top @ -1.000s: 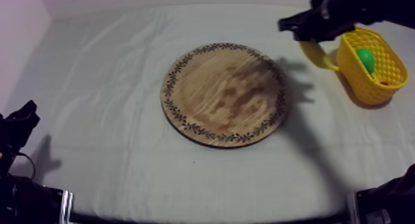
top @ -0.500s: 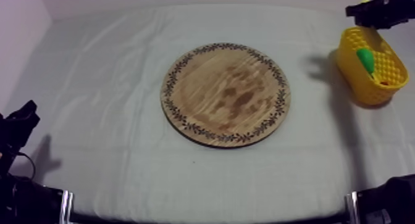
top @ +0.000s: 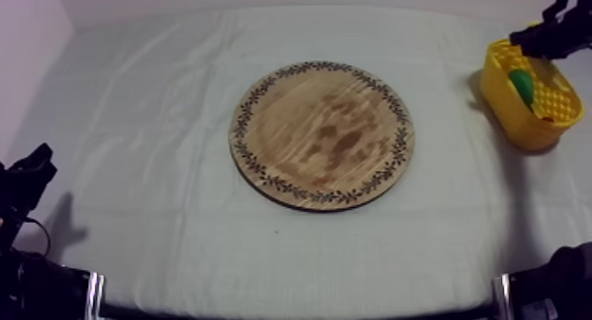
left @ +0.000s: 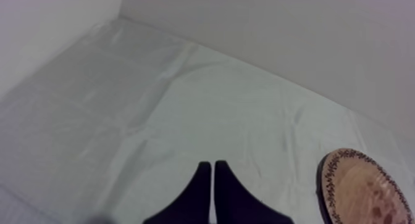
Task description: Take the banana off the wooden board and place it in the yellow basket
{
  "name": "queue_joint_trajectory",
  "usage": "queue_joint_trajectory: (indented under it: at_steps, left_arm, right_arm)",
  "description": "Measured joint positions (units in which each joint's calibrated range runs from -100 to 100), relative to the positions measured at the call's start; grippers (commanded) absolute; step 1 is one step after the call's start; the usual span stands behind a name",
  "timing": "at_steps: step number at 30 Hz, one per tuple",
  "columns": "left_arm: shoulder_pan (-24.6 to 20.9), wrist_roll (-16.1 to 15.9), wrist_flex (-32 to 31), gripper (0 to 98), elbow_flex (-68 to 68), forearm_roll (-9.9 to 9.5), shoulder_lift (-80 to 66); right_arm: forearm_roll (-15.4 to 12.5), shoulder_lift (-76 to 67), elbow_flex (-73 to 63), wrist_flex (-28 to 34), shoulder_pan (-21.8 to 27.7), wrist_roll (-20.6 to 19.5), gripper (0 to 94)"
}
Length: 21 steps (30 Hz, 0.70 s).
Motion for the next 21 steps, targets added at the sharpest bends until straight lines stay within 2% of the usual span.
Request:
queue_joint_trajectory:
  at_steps: [6, 9, 11, 15, 17, 19, 21]
  left_arm:
    - [0.0, 0.0, 0.0, 0.1, 0.0, 0.0, 0.0]
    - [0.0, 0.0, 0.0, 0.1, 0.0, 0.0, 0.0]
    - [0.0, 0.0, 0.0, 0.1, 0.0, 0.0, 0.0]
    - [0.0, 0.0, 0.0, 0.1, 0.0, 0.0, 0.0]
    - [0.0, 0.0, 0.0, 0.1, 0.0, 0.0, 0.0]
    - [0.0, 0.0, 0.0, 0.1, 0.0, 0.0, 0.0]
    - [0.0, 0.0, 0.0, 0.1, 0.0, 0.0, 0.0]
  right_arm:
    - [0.06, 2.19, 3.6, -3.74, 0.55, 0.13, 30.3]
    - [1.37, 2.65, 4.98, -3.8, 0.05, -1.1, 32.0]
    - [1.74, 2.73, 5.28, -4.07, -0.28, -1.85, 37.9]
    - [2.13, 2.73, 5.31, -4.21, -0.59, -2.86, 56.3]
    - [3.19, 2.45, 5.31, -3.77, -0.62, -3.88, 59.9]
    - [3.43, 1.98, 5.41, -3.67, -0.58, -4.65, 53.7]
    - [2.59, 1.43, 5.58, -3.66, -0.31, -4.65, 40.4]
